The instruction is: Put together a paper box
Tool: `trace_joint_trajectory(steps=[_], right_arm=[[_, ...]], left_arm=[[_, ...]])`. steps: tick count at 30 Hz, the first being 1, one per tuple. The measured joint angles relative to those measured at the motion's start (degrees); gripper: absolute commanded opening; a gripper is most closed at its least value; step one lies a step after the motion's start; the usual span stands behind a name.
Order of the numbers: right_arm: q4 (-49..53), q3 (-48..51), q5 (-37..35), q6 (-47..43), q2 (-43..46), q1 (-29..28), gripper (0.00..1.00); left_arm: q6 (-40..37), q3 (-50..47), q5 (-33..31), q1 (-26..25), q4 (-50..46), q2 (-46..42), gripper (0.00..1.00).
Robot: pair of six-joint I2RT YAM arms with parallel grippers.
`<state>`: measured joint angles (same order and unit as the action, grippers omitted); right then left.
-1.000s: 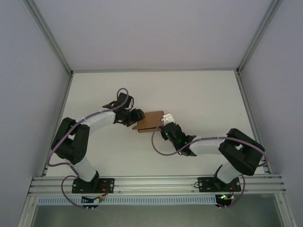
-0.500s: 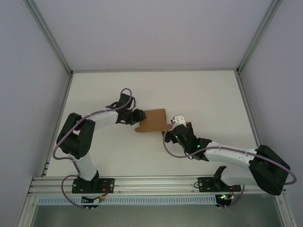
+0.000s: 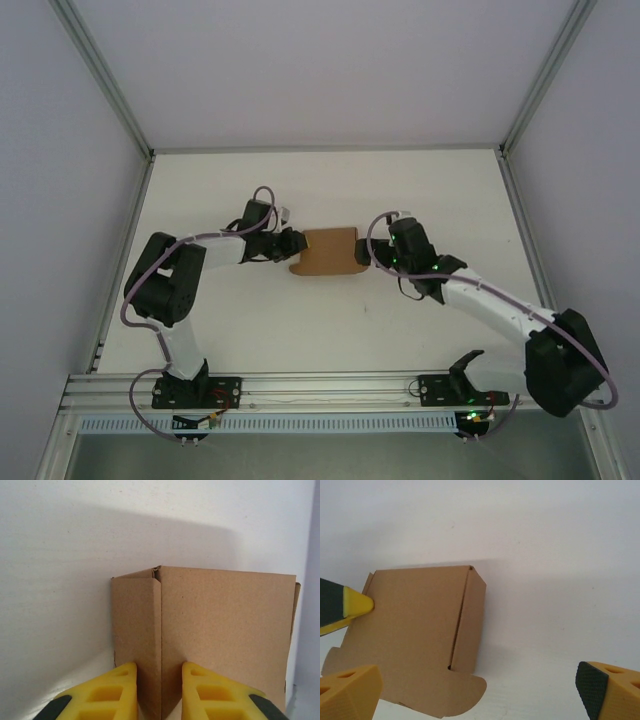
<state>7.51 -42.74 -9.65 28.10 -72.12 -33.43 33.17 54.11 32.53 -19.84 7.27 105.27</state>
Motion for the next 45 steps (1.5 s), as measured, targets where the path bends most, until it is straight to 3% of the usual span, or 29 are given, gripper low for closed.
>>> trace_joint_trajectory(steps=[7, 13, 18, 23, 25, 27, 28, 31, 36, 39, 43, 45], right_arm=[[1.16, -7.28, 17.51, 5.44, -12.7, 6.73, 1.0], [0.22, -12.66, 27.98, 7.23, -23.67, 9.11, 0.94], [-6.29, -15.04, 37.46, 10.84, -31.04, 9.27, 0.71], [-10.49, -15.23, 41.97, 13.66, -32.85, 9.51, 0.49], [-11.61, -15.21, 43.28, 14.49, -32.83, 10.03, 0.44], [-12.74, -14.75, 44.37, 15.3, -32.37, 10.43, 0.41], [-13.51, -14.12, 44.83, 16.11, -31.65, 10.6, 0.41], [-13.92, -12.02, 46.03, 17.57, -28.39, 11.76, 0.4], [-6.34, -12.26, 44.48, 19.34, -20.92, 13.86, 0.47], [2.58, -14.62, 43.36, 21.22, -17.11, 15.04, 0.49], [13.42, -17.16, 43.12, 23.98, -12.22, 16.52, 0.37], [17.14, -17.64, 43.36, 25.59, -10.03, 17.33, 0.33]], left_arm=[[1.95, -2.78, 8.55, 3.34, 8.44, 2.47, 0.17], [1.9, -2.99, 9.22, 3.54, 9.03, 2.58, 0.17], [1.9, -2.95, 9.66, 3.54, 9.46, 2.91, 0.17], [1.75, -2.93, 9.9, 3.56, 9.7, 2.99, 0.19], [1.7, -2.93, 9.79, 3.65, 9.68, 2.84, 0.25], [1.49, -3.02, 9.7, 3.65, 9.55, 2.4, 0.38], [1.25, -3.23, 9.6, 3.63, 9.64, 1.99, 0.48], [-0.39, -4.5, 8.7, 3.48, 9.38, -0.72, 0.97], [-8.09, -5.33, 3.41, 2.19, 7.21, -11.45, 1.0], [-16.98, -4.87, -5.35, -2.43, 4.2, -20.06, 1.0], [-31.61, -3.17, -17.75, -12.72, 0.37, -28.74, 1.0], [-38.27, -3.13, -20.06, -16.46, -1.55, -31.63, 1.0]])
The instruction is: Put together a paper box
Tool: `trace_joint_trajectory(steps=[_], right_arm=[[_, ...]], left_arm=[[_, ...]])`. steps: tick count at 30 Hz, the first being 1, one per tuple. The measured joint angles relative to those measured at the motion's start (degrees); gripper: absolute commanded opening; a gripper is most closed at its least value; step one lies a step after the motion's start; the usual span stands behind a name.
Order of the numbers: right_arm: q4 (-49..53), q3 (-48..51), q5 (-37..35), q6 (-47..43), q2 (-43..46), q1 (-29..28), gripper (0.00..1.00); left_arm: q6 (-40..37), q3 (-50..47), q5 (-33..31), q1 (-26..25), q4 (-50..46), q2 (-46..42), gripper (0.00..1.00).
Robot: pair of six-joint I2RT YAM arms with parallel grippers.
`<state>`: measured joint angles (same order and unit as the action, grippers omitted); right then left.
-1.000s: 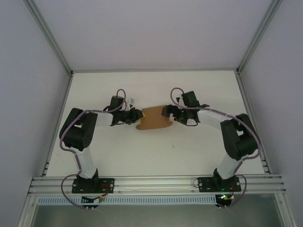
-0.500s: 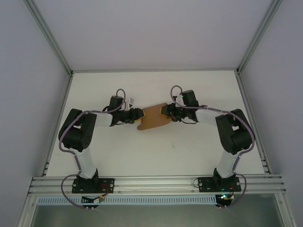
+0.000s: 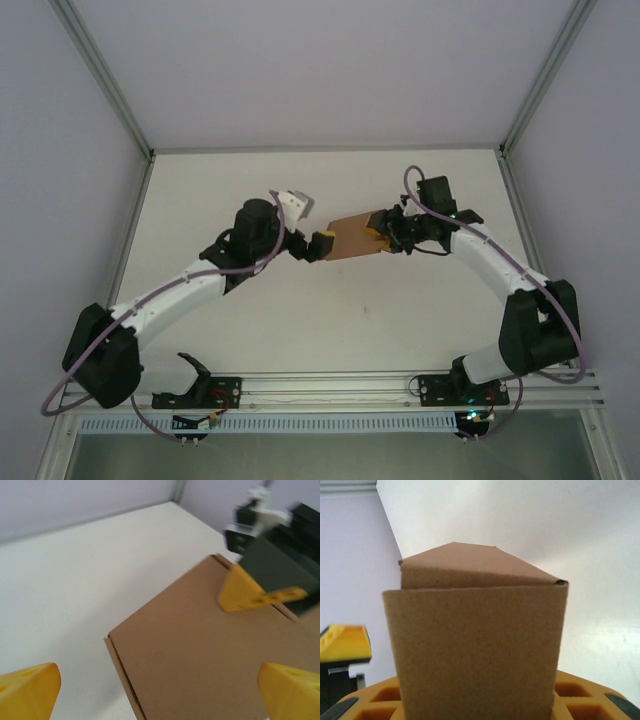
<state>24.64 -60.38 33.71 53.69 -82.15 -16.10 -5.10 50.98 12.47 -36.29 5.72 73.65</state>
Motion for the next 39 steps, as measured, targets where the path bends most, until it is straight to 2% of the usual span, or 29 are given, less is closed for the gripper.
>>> trace_joint_trajectory(steps=[3, 8, 14, 22, 27, 29, 35, 37, 39], right_arm=[[4.9, -1.18, 0.39, 1.57, 2.93, 1.6, 0.33], [9.9, -3.82, 3.78, 4.46, 4.26, 3.02, 0.3], [11.06, -3.87, 11.26, 10.27, 3.98, 3.04, 0.3], [11.85, -5.75, 17.0, 13.42, 2.64, 3.06, 0.29], [11.58, -5.68, 21.07, 16.0, 1.86, 3.04, 0.29], [11.19, -5.68, 22.16, 16.7, 1.86, 3.04, 0.3], [11.13, -5.68, 22.95, 18.16, 1.9, 3.06, 0.41], [10.97, -5.66, 22.93, 18.36, 1.95, 3.17, 0.41], [10.6, -5.44, 22.95, 18.82, 2.03, 3.39, 0.5]], left_arm=[[-8.46, 0.35, -0.52, -3.21, -5.11, -3.19, 1.0], [-18.01, 2.8, -0.72, -7.32, -13.11, -5.35, 1.0], [-24.11, 8.72, -3.41, -11.43, -19.8, -2.6, 1.0], [-29.24, 12.28, -7.52, -12.7, -26.73, 1.88, 0.98], [-31.61, 14.38, -9.53, -12.81, -28.79, 1.9, 0.87], [-32.46, 15.5, -10.54, -12.83, -29.53, 1.97, 0.78], [-34.27, 16.37, -12.22, -12.98, -28.96, 2.38, 0.52], [-34.91, 16.35, -12.46, -13.03, -28.57, 2.47, 0.49], [-35.47, 16.35, -12.52, -13.09, -28.33, 2.6, 0.47]])
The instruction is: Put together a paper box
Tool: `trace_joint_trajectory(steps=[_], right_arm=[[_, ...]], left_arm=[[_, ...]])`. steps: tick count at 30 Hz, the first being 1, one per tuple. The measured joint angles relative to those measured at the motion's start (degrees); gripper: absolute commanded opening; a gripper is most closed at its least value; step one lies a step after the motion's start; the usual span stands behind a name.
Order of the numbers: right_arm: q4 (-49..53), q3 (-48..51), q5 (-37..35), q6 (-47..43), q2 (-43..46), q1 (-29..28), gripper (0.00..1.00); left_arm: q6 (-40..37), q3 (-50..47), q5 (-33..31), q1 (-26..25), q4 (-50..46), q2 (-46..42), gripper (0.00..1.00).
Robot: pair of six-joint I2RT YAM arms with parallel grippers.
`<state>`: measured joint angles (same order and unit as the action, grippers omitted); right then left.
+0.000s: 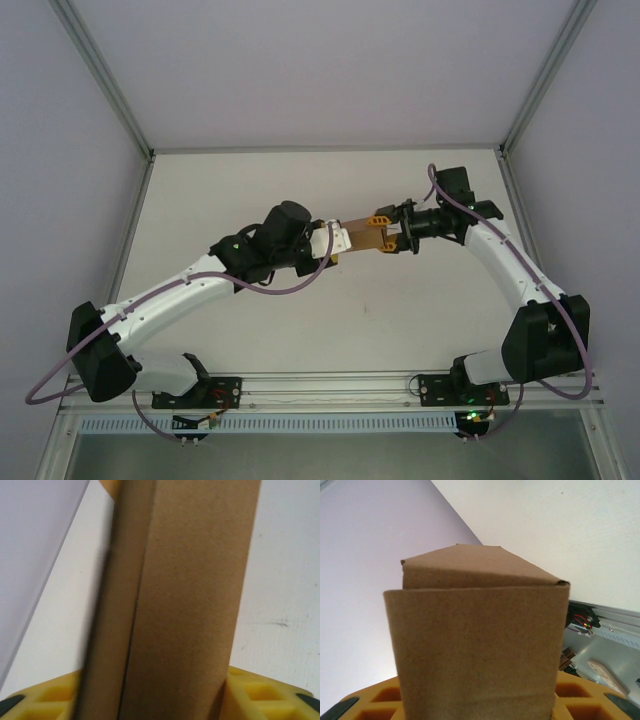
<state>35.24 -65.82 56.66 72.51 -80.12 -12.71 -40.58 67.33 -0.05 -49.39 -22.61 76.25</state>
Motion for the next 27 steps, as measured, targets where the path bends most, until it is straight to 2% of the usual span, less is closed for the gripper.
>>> trace_joint_trajectory(steps=[2, 3, 5, 9, 11, 14, 16, 18, 21, 24, 27], right_arm=[[-0.79, 0.55, 0.07, 0.44, 0.04, -0.02, 0.57], [-1.05, 0.72, 0.17, 0.5, 0.04, -0.07, 0.66], [-1.42, 1.14, 0.22, 0.37, 0.15, -0.07, 1.0], [-0.22, 0.94, -3.41, -4.17, 1.33, 0.02, 1.0], [2.95, -0.48, -10.4, -10.51, 2.93, 0.33, 1.0], [3.3, -1.33, -26.43, -22.25, 8.39, 0.87, 1.0], [-0.61, 1.16, -34.21, -30.8, 13.88, 1.09, 1.0], [-6.1, 5.46, -38.51, -38.71, 19.32, 1.4, 1.0], [-11.69, 11.5, -38.66, -51.58, 24.52, 1.38, 1.0], [-10.6, 11.45, -33.0, -63.93, 23.37, 1.38, 0.92], [-6.75, 9.27, -28.15, -73.44, 20.46, 1.03, 0.89]], left_arm=[[-0.2, 0.0, 0.13, 0.0, 0.28, 0.22, 0.45], [-0.17, 0.0, 0.17, 0.0, 0.44, 0.37, 0.43], [-0.17, 0.02, 0.26, 0.0, 0.46, 0.76, 0.42], [-0.15, 0.15, 0.66, 0.0, -0.28, 1.51, 0.41], [-0.15, 1.38, 1.68, 0.04, -2.91, 2.43, 0.37], [0.24, 3.41, 4.61, 0.98, -7.54, 4.39, 0.37], [0.22, 4.79, 8.26, 2.45, -11.34, 6.05, 0.38], [-0.07, 5.86, 11.8, 4.42, -14.67, 7.74, 0.38], [-1.6, 7.34, 16.2, 6.69, -19.65, 10.84, 0.4], [-2.56, 10.29, 18.4, 7.56, -24.3, 15.74, 0.4], [-2.8, 13.62, 19.34, 7.67, -27.23, 21.03, 0.41]])
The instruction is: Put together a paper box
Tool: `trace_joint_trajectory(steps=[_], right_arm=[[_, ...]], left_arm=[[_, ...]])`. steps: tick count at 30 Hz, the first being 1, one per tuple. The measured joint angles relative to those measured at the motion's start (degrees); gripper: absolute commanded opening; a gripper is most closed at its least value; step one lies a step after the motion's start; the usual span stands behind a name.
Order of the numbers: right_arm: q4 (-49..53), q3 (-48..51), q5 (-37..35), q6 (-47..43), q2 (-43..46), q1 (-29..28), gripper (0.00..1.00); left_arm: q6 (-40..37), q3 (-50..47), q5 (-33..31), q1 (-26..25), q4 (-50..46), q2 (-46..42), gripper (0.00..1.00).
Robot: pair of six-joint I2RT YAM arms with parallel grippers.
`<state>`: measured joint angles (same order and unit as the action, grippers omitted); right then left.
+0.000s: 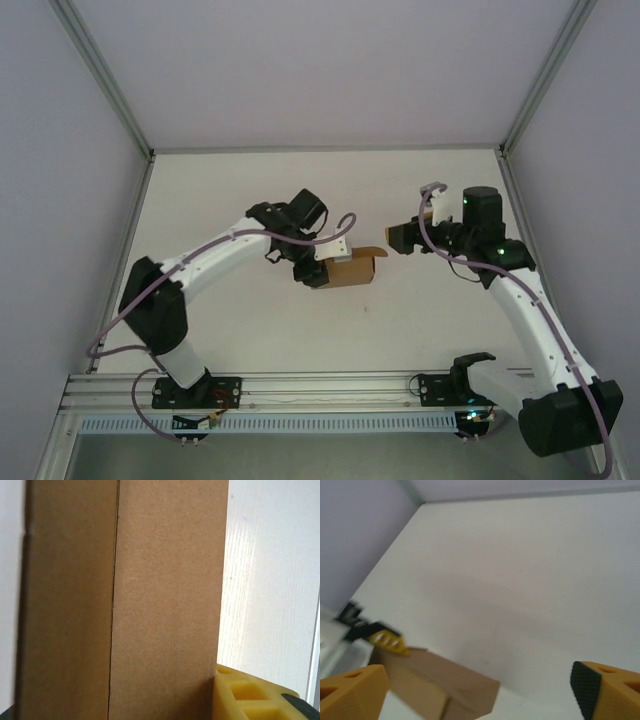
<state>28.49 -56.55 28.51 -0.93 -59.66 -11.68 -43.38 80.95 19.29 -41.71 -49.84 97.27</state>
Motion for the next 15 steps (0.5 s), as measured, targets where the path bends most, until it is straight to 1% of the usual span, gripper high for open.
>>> trace_joint_trajectory(steps=[3, 8, 15], right_arm=[[4.11, -1.95, 2.01, -7.41, -2.89, -0.26, 0.83], [11.67, -4.92, 3.67, -17.0, -9.62, -1.68, 0.82], [17.64, -8.74, 1.55, -23.54, -20.09, -3.82, 0.6]], left_arm=[[-0.7, 1.64, 0.87, 0.24, -1.44, 3.8, 0.41], [-1.81, 3.5, 1.9, 0.92, -3.39, 7.32, 0.41], [-2.73, 5.46, 2.73, 1.75, -4.24, 9.27, 0.41]])
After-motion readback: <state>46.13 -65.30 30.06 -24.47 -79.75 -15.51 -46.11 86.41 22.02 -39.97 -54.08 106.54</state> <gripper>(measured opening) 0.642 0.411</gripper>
